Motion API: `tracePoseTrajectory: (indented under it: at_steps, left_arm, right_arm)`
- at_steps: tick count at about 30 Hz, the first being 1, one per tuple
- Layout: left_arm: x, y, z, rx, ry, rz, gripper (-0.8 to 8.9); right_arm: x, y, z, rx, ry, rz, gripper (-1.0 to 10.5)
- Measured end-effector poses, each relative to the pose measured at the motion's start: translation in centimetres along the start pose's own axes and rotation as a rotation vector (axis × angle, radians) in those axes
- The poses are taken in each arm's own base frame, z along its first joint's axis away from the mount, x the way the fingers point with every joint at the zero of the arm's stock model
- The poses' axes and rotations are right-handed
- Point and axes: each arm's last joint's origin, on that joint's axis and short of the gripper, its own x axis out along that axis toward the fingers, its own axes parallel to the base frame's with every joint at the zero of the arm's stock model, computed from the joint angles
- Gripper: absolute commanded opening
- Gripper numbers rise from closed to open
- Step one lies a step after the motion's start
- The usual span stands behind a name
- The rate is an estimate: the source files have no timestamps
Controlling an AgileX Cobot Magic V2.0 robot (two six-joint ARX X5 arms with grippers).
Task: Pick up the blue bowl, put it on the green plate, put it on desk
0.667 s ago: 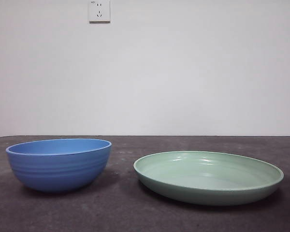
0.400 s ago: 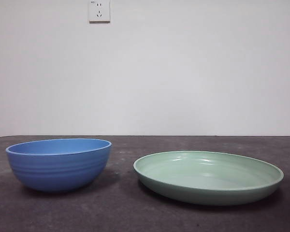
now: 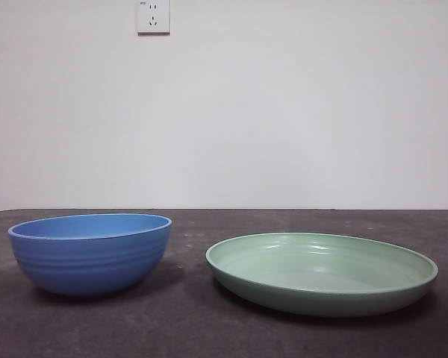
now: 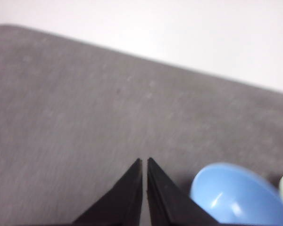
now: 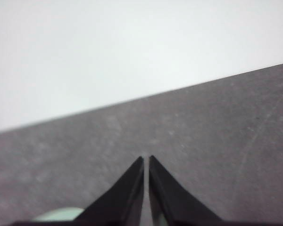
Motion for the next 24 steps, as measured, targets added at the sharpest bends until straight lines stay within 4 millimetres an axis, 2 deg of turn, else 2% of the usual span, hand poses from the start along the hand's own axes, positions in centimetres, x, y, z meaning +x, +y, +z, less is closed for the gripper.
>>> tracePoseTrajectory:
  at_steps: [5, 11, 19, 24]
  left_arm:
    - [-0.6, -0.9, 2.2, -0.036, 0.018, -0.030, 0.17]
    - [-1.1, -2.1, 5.4, -0.056, 0.109, -0.115, 0.17]
    - [-0.8, -4.1, 11.3, -0.039, 0.156, -0.254, 0.18]
    - [0.4, -4.9, 13.5, -0.050, 0.212, -0.389, 0.19]
  right_arm:
    - [-1.3, 1.6, 3.2, 0.056, 0.059, 0.052, 0.1]
    - [-2.2, 3.1, 6.2, 0.111, 0.268, 0.077, 0.1]
    - [0.2, 4.2, 8.2, 0.141, 0.486, 0.245, 0.1]
    - [2.5, 4.2, 8.7, 0.168, 0.588, 0.290, 0.1]
